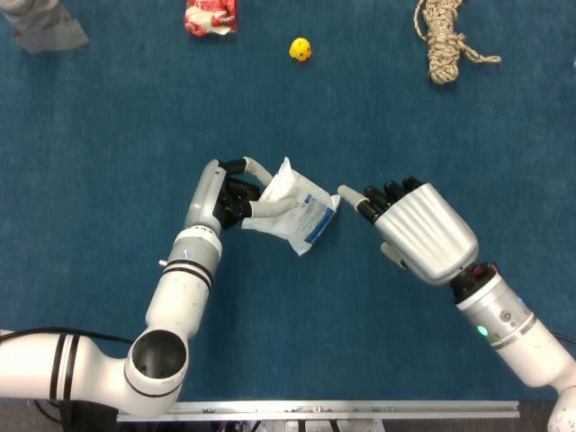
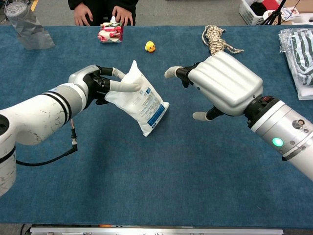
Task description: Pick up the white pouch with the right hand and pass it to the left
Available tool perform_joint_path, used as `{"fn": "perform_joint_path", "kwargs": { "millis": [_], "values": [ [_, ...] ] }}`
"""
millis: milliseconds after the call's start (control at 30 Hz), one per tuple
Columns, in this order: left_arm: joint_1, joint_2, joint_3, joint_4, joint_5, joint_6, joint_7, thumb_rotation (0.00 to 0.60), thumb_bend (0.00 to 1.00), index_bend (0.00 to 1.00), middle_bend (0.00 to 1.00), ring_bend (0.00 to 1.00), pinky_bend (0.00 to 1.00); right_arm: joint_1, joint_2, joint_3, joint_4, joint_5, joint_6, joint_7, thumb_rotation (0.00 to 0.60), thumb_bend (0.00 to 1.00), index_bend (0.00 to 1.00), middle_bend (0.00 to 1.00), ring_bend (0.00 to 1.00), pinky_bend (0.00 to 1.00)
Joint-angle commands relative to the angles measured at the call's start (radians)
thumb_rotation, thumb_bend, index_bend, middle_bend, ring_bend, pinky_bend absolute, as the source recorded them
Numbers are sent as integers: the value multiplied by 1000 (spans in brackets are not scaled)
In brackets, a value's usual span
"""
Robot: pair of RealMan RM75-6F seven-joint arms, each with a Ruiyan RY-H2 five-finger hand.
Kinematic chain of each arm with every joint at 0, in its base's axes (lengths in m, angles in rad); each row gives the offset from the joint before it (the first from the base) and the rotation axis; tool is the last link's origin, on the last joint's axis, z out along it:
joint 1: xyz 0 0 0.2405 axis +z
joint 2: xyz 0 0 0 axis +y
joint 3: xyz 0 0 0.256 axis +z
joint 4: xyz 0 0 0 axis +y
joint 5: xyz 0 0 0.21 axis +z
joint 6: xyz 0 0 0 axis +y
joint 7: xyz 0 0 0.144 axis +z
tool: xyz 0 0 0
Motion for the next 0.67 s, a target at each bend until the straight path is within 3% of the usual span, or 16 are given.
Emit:
{"fn": "perform_joint_path", "kwargs": {
  "millis": [33,400,667],
  "values": [
    [8,-2,-6,-5,6,3,5,600,138,832,1000,894,1000,-5,11,-3,-1,-27,11,36,600,0,367,381,425,593],
    [26,-4,-46,-23,6,2,27,600,140,833,1000,899,1000,-29,54,-13,-9,-107,54,139,600,0,41,154,276,590],
    [30,-9,-66,-21,-2,10,46,600,140,833,1000,899,1000,-57,102,-26,-23,-122,72,187,600,0,0,108,217,539]
  ]
}}
